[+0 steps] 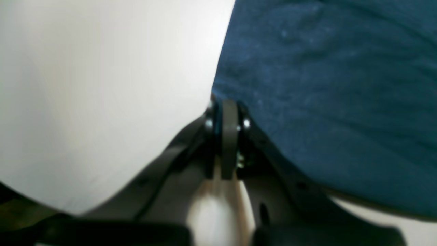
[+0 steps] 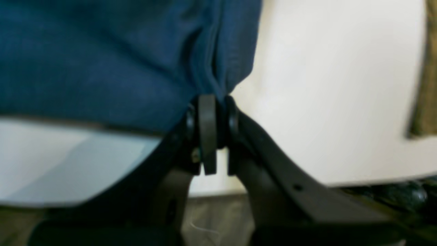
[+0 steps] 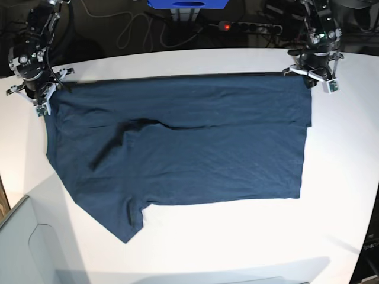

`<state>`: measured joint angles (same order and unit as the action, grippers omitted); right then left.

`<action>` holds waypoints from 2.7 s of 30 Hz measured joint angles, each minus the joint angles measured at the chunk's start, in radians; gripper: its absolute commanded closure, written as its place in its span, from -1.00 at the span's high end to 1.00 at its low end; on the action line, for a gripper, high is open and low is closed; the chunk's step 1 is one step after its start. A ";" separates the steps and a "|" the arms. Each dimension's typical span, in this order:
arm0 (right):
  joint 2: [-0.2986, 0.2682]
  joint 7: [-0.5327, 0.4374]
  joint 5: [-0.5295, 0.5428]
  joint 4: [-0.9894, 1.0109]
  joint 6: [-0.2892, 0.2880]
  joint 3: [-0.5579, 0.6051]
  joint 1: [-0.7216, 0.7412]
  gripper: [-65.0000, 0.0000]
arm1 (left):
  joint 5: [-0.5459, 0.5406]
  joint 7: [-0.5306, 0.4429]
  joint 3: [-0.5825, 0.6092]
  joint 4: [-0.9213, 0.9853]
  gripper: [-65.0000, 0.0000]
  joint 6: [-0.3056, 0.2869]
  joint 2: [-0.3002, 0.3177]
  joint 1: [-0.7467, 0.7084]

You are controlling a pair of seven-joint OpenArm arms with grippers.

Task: Fold the T-shirt properly
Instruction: 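Open both grippers and release the shirt edge, then reach both grippers to the hem corners and pinch them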

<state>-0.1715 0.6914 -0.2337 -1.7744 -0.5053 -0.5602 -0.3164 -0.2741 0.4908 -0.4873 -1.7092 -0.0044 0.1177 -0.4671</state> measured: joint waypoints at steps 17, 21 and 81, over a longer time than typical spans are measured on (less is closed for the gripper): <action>0.031 -0.002 0.002 0.005 -0.062 -0.105 -0.039 -1.00 | -0.015 -0.023 -0.038 -0.008 -1.00 -0.011 -0.017 -0.098; 0.031 -0.008 0.010 0.005 -0.062 -0.103 -0.051 -1.00 | -0.015 -0.034 -0.066 -0.009 -1.00 -0.011 -0.040 -0.115; 0.064 0.182 -0.002 -0.137 -0.111 0.018 0.308 0.08 | 0.047 -0.261 0.230 0.833 0.09 0.015 0.146 0.852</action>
<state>-0.1078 0.8734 -0.2359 -1.9114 -0.6167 -0.5423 -0.0086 -0.2272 0.2298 -0.2569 -0.8764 0.0109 0.2634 0.3851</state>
